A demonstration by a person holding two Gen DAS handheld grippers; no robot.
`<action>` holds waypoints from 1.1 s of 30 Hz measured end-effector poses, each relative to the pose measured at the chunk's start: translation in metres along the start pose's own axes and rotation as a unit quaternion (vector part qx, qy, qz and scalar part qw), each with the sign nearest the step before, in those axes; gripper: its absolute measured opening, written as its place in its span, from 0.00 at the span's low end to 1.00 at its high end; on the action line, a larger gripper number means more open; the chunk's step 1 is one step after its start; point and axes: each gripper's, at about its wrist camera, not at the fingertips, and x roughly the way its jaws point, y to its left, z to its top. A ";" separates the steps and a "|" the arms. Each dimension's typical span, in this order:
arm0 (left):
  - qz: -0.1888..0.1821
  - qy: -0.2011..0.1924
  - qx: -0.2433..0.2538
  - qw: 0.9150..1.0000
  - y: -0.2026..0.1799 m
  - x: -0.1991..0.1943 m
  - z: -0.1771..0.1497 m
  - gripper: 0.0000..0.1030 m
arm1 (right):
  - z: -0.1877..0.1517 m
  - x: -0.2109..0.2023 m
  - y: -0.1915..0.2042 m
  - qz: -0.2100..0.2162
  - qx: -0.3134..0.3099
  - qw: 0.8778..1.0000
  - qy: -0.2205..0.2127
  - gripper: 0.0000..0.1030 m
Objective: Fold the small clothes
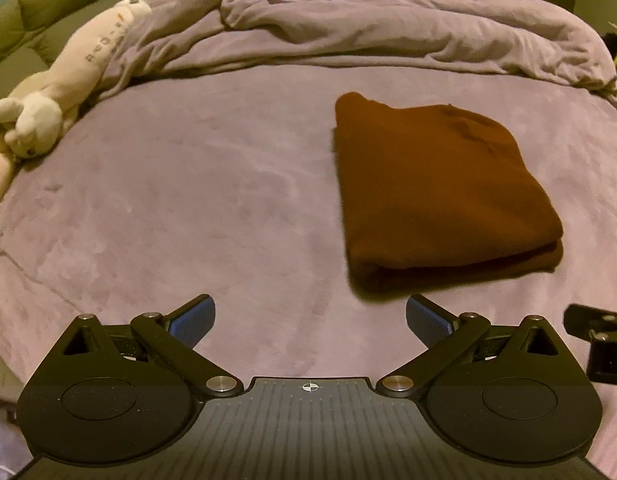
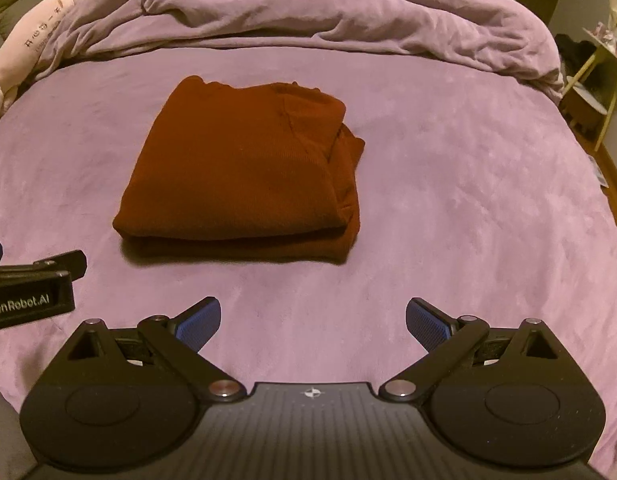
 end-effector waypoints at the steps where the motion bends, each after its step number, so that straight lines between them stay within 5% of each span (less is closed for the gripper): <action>1: -0.006 0.004 -0.003 1.000 0.001 0.001 0.000 1.00 | 0.001 0.000 0.000 0.001 0.000 1.000 -0.001 0.96; 5: -0.030 0.022 -0.018 0.999 0.005 0.007 0.001 1.00 | 0.001 -0.001 0.000 0.003 0.001 1.000 -0.001 0.96; 33: -0.036 0.038 -0.004 0.999 0.000 0.013 0.001 1.00 | 0.001 0.005 -0.001 0.004 0.008 1.000 0.008 0.96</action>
